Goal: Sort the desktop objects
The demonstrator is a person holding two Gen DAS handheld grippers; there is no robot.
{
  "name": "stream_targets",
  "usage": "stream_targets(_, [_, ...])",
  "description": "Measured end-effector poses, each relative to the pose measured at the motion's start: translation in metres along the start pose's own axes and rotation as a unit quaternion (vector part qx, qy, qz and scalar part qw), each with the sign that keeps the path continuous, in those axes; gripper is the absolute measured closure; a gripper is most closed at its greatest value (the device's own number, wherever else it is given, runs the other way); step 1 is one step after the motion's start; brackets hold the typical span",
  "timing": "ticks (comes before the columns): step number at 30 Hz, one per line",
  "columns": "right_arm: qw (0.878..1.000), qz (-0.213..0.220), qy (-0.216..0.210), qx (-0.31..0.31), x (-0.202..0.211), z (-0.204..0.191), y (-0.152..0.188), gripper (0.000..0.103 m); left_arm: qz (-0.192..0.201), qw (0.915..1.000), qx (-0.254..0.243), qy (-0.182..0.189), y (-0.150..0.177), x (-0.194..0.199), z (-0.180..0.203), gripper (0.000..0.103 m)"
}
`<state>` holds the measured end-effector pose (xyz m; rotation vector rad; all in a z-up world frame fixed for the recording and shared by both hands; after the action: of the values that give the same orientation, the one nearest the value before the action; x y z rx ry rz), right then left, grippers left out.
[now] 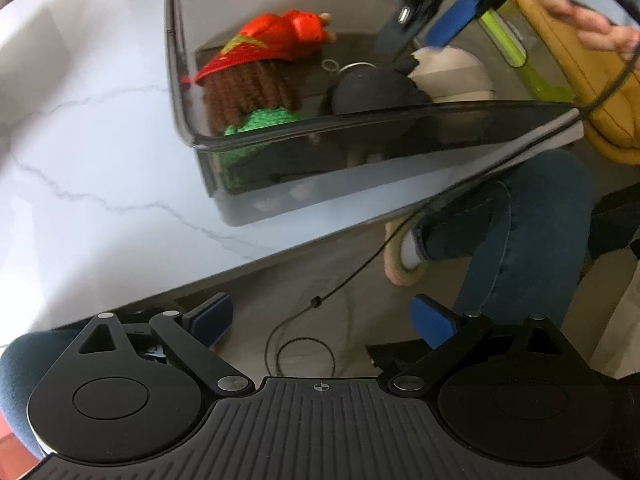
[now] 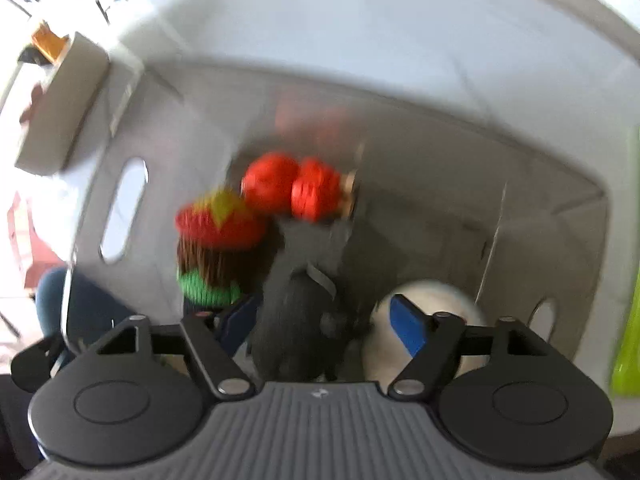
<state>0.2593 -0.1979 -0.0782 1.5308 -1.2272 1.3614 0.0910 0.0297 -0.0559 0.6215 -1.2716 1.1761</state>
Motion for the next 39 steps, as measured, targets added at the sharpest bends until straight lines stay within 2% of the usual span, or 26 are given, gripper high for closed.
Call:
stream_targets(2, [0.999, -0.032, -0.007, 0.003, -0.017, 0.000, -0.007, 0.040, -0.003, 1.0000, 0.002, 0.002, 0.001, -0.001, 0.000, 0.004])
stream_targets(4, [0.998, -0.056, 0.000, 0.023, -0.041, -0.010, 0.001, 0.040, -0.006, 1.0000, 0.004, 0.002, 0.004, -0.001, -0.002, 0.004])
stream_targets(5, [0.997, -0.066, 0.003, 0.031, -0.051, -0.012, -0.001, 0.037, -0.007, 1.0000, 0.005, 0.002, 0.005, -0.001, -0.004, 0.004])
stream_targets(6, [0.996, -0.076, 0.005, 0.037, -0.060, -0.014, -0.002, 0.028, -0.008, 0.9999, 0.006, 0.002, 0.006, -0.001, -0.006, 0.004])
stream_targets(7, [0.996, -0.080, -0.001, 0.030, -0.066, -0.013, -0.002, 0.027, -0.009, 0.9999, 0.010, 0.003, 0.007, -0.001, -0.008, 0.004])
stream_targets(8, [0.997, -0.080, -0.017, 0.011, -0.067, -0.012, -0.003, 0.036, -0.010, 0.9998, 0.015, 0.005, 0.008, -0.002, -0.010, 0.004])
stream_targets(10, [0.998, -0.062, -0.029, 0.002, -0.060, -0.015, -0.001, 0.040, -0.013, 0.9996, 0.023, 0.009, 0.007, -0.003, -0.015, 0.004])
stream_targets(13, [0.999, -0.022, -0.040, 0.027, -0.039, -0.024, 0.006, 0.041, -0.018, 0.9994, 0.027, 0.013, 0.005, -0.008, -0.017, 0.004])
stream_targets(16, [0.998, -0.044, -0.046, 0.024, -0.034, -0.022, 0.011, 0.038, -0.020, 0.9993, 0.021, 0.023, 0.004, -0.010, -0.012, 0.004])
stream_targets(18, [0.998, -0.054, -0.037, 0.026, -0.034, -0.019, 0.014, 0.034, -0.019, 0.9994, 0.013, 0.027, 0.005, -0.010, -0.008, 0.004])
stream_targets(22, [0.999, -0.027, -0.031, 0.019, -0.001, -0.002, 0.022, 0.033, -0.024, 0.9993, 0.003, 0.027, 0.010, -0.010, -0.006, 0.004])
stream_targets(26, [1.000, 0.003, 0.020, 0.001, 0.029, 0.016, 0.023, 0.032, -0.025, 0.9991, 0.014, 0.030, 0.008, -0.013, -0.009, 0.004])
stream_targets(29, [0.999, -0.003, 0.050, -0.013, 0.055, 0.032, 0.023, 0.031, -0.027, 0.9987, 0.017, 0.038, 0.005, -0.017, -0.006, 0.004])
stream_targets(32, [0.997, -0.021, 0.060, -0.041, 0.044, 0.039, 0.030, 0.031, -0.029, 0.9984, -0.001, 0.048, 0.005, -0.017, 0.002, 0.004])
stream_targets(36, [0.992, -0.046, 0.036, -0.110, 0.000, 0.048, 0.032, 0.033, -0.025, 0.9981, -0.019, 0.053, 0.010, -0.013, 0.008, 0.004])
stream_targets(39, [0.990, -0.048, 0.064, -0.117, -0.012, 0.045, 0.026, 0.034, -0.021, 0.9983, -0.009, 0.053, 0.013, -0.012, 0.002, 0.004])
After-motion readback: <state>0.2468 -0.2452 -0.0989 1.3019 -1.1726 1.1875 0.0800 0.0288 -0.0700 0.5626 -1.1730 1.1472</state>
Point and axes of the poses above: each gripper's, at about its wrist camera, not at the fingertips, and x roughly against the way its jaws point, z to its right, y to its underside, the point moved 1 cm from there along -x, roughly the way its jaws point, and after that the axes turned 2 degrees about z, right-handed, at the moved point
